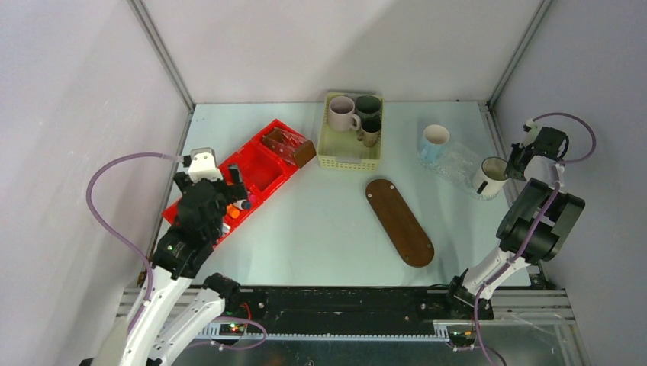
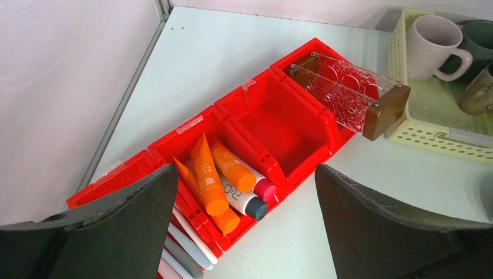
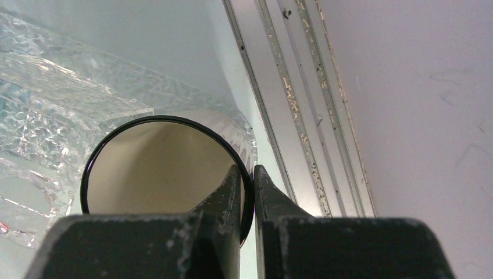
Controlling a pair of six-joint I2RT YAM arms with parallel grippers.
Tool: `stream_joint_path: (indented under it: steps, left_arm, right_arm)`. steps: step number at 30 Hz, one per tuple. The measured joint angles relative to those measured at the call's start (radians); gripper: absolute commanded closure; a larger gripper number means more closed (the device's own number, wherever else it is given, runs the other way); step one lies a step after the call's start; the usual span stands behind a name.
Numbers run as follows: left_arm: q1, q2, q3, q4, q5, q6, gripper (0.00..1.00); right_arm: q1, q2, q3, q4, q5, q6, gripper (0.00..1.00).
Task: Prepare toiletry sets of a toothbrush and toothpaste on the tray
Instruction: Place the cup on the tray.
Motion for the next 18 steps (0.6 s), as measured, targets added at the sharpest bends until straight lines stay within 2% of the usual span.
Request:
stream_joint_path:
  steps: [18]
  left_arm:
    - [0.002,-0.031,-0.006,0.005,0.0,0.0,0.06]
  right_arm:
    - [0.019,-0.006,-0.001,-0.01,0.029,0.019,0.87]
